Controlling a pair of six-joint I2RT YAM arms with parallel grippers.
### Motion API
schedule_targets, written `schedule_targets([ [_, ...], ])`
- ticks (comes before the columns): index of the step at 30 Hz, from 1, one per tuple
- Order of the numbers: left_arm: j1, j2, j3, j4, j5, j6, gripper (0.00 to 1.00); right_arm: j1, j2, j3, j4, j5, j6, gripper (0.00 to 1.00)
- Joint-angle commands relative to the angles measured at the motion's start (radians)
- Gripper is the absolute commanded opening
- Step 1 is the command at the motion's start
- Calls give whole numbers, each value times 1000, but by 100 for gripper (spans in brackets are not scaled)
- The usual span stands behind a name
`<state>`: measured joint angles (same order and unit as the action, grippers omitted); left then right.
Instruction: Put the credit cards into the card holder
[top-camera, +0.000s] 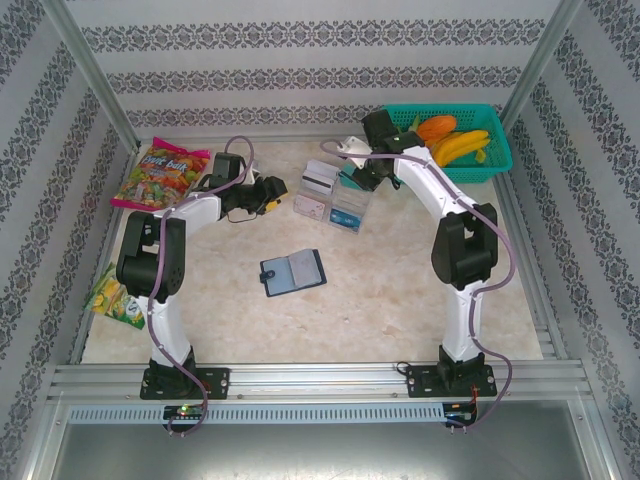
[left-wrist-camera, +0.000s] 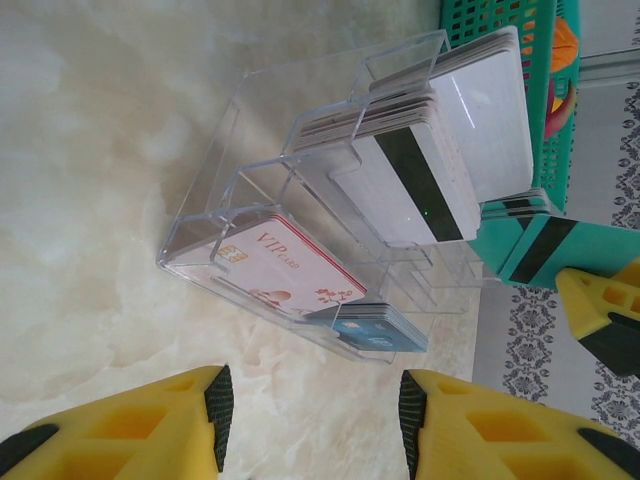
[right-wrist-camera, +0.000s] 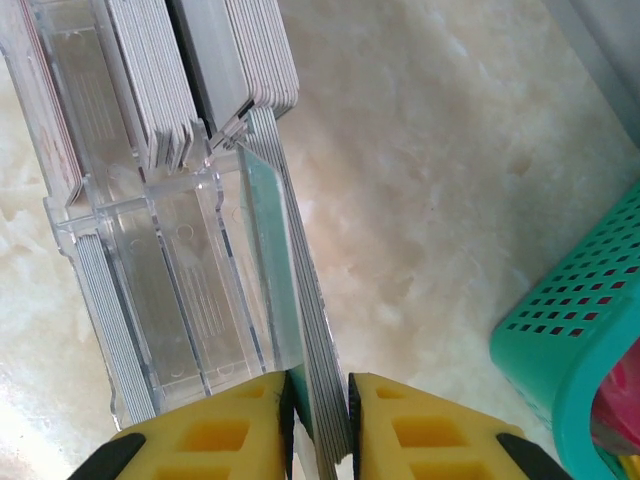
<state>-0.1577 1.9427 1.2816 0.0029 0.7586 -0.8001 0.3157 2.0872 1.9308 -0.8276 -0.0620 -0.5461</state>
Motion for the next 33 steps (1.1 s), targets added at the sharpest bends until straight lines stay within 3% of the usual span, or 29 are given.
schedule_targets([
  [1,-9,23,22,-14,14,-1,50,-13,30,24,-54,-47,20,23],
  [19,-19,33,35,-17,16,-2,50,-36,27,17,-28,-93,59,26],
  [33,-23,33,41,-23,16,0,50,-40,36,31,-38,-117,70,14],
])
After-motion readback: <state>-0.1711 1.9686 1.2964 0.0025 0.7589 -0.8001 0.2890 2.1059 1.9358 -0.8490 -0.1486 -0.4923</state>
